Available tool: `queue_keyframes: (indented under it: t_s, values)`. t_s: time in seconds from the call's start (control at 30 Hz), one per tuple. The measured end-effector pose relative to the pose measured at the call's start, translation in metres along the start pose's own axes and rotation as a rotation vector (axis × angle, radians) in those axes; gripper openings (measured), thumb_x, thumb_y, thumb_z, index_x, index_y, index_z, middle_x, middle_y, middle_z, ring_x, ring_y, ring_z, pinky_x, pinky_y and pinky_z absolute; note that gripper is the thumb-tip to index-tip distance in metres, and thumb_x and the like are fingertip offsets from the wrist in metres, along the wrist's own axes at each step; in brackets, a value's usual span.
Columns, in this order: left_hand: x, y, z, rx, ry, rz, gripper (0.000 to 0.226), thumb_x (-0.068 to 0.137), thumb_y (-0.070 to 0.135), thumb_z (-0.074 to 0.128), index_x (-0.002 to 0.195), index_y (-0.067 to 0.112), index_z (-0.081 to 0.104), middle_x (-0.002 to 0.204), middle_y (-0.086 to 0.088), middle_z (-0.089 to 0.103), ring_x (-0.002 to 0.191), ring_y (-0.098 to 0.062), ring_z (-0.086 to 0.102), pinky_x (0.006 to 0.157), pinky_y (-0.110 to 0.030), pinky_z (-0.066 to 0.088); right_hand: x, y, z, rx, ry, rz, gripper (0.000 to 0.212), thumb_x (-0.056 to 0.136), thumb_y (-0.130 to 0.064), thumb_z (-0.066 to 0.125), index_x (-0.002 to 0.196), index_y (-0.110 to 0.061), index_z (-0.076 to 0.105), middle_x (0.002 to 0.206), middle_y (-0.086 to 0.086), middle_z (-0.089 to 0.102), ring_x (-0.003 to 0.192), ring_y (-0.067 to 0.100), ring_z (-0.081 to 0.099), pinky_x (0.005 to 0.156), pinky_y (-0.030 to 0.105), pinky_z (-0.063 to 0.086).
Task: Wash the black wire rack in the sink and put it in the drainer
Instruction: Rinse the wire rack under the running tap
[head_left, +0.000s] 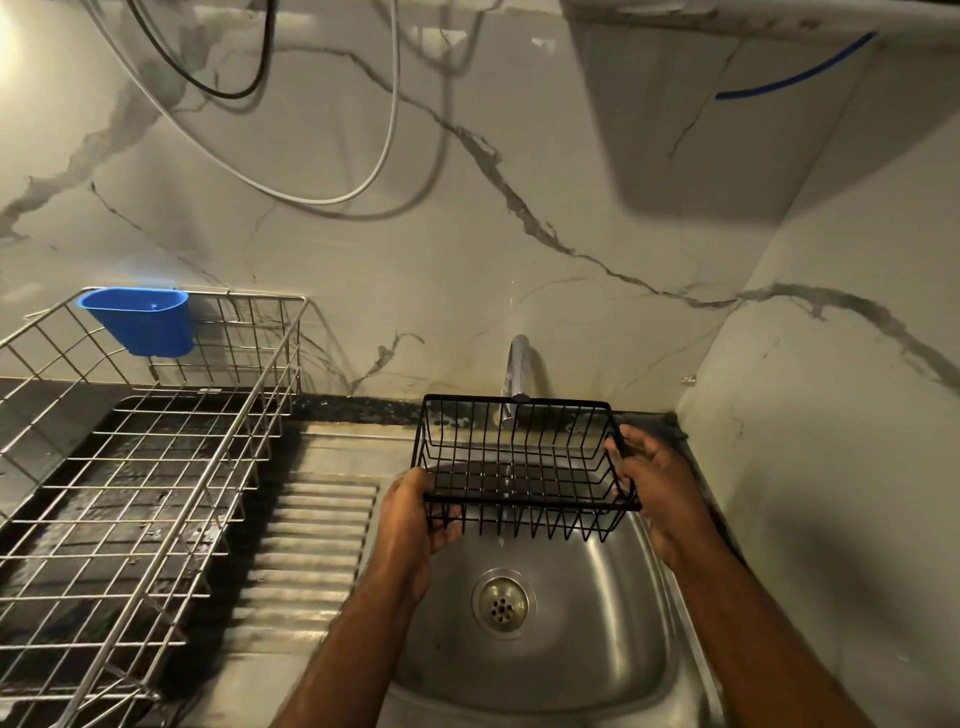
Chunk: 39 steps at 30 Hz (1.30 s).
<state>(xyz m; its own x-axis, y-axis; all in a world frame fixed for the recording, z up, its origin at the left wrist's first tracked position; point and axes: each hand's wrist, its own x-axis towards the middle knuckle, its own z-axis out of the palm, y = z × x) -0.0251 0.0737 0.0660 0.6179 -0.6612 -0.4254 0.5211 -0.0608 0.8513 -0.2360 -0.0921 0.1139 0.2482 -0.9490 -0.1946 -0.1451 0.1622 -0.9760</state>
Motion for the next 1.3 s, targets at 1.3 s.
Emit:
queue_keyframes:
  t_s: [1.3]
  values:
    - [0.005,-0.008,-0.018,-0.098,0.039,0.057,0.025,0.089,0.027,0.052,0.109,0.013,0.057,0.095,-0.009,0.063,0.090,-0.028,0.061,0.076,-0.045,0.054,-0.008,0.008,0.012,-0.132,-0.045,-0.028,0.054,0.091,0.003,0.059,0.135,-0.027,0.055,0.127,-0.006,0.066,0.119,0.011,0.058,0.086,0.033,0.046]
